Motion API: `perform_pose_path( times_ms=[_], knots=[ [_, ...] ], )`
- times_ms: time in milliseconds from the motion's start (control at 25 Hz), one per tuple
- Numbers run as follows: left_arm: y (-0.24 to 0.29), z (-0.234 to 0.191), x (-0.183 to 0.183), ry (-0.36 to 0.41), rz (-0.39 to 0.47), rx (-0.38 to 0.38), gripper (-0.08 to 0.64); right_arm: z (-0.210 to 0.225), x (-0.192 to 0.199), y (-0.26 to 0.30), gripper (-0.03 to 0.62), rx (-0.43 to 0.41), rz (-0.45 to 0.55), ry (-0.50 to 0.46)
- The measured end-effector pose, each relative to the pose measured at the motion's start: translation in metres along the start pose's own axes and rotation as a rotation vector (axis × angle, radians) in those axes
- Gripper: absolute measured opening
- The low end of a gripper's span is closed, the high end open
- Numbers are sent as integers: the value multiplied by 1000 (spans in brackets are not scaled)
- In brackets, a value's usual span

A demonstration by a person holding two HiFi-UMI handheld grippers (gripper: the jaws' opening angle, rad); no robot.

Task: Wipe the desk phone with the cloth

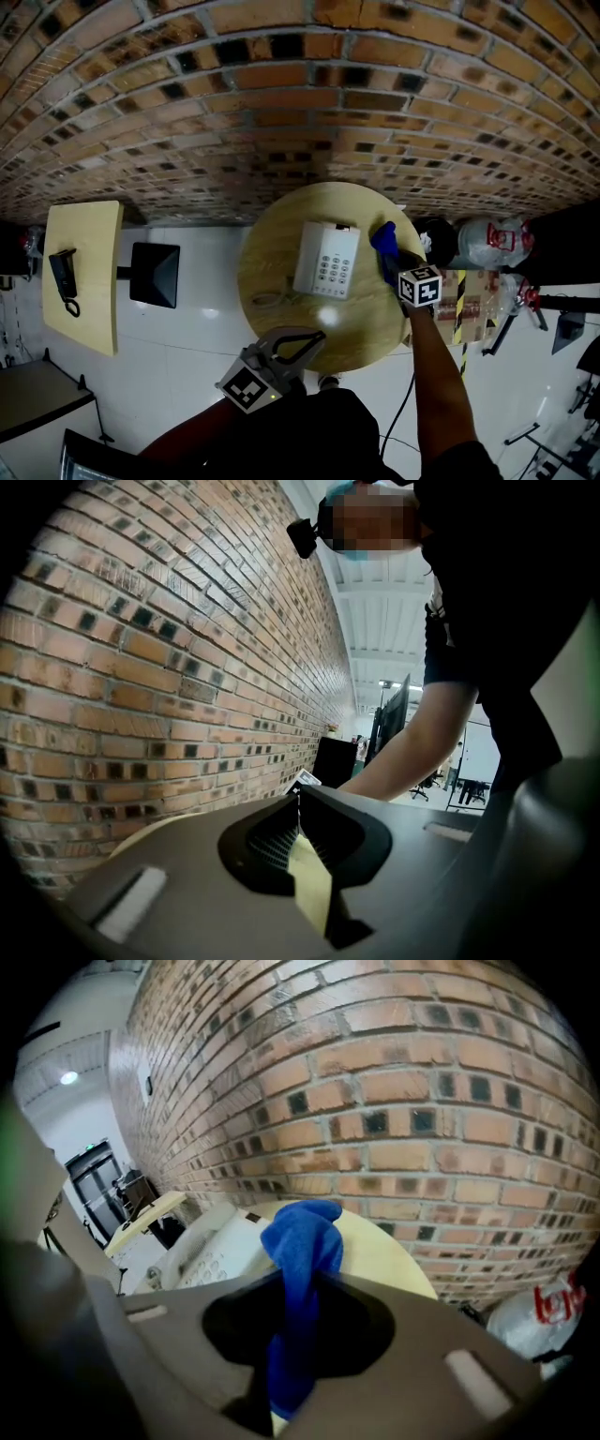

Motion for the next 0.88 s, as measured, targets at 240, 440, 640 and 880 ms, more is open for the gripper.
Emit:
perform_pose_path(
  times_ms=[240,440,640,880],
  knots=[
    [-4,-5,-12,75,58,-11,-3,-47,-62,24,72,-107,3,-195],
    [-21,-17,-6,53,50,-44,-3,-78,-80,70,72,-149,-86,-372],
    [-33,-29,-4,56,60,-80,-3,-100,-59,91,72,-198,-173,-467],
    [-35,-31,2,-12,36,-88,-3,-146,0,72,72,-329,-246,-520]
  ],
)
Point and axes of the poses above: the fingertips, and each gripper's own axes: y forward along the fingers, z to its right, x out of its underside, the point moved 3 cm from there along -y, backward along the fingers, and after that the axes turned 6 degrees about y, right-handed, at the moved point
